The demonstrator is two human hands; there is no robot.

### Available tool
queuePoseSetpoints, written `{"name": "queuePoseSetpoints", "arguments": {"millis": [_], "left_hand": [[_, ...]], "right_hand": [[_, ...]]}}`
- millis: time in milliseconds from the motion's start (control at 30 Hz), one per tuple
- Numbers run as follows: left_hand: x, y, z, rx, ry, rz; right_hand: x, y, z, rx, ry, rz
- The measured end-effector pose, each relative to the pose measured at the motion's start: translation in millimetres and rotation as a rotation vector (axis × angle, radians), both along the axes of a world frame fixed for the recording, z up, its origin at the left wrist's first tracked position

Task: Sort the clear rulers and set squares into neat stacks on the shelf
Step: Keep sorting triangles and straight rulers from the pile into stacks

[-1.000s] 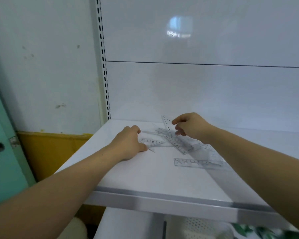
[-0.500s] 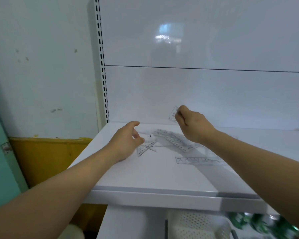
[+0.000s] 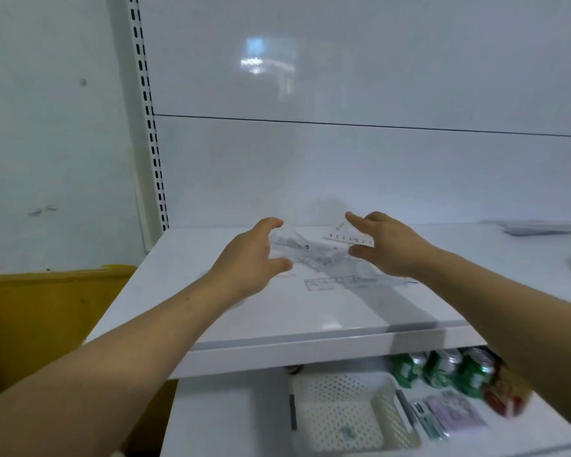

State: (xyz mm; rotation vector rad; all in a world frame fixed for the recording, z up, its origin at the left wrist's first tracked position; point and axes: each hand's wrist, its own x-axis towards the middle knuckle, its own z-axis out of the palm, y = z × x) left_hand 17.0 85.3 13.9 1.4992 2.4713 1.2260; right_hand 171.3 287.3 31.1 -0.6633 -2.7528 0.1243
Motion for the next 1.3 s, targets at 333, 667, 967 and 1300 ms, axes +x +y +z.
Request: {"name": "queuePoseSetpoints", "arguments": {"millis": [333,667,967,1300], "left_hand": [[128,110,3,-0.156,0.09,-0.212],[315,247,-3,-0.091,0.095,-0.358],[370,327,-14,-0.051,0.069,-0.339],[350,425,-16,-0.097,0.133,-0.22]], "right_hand": [[179,49,1,-0.074,0.001,-0.285],[400,122,1,-0.113,0.1,-0.61],[461,198,-11,-0.152,0.125,-0.706],[435,319,-7,-0.147,0.084,-0.684]]}}
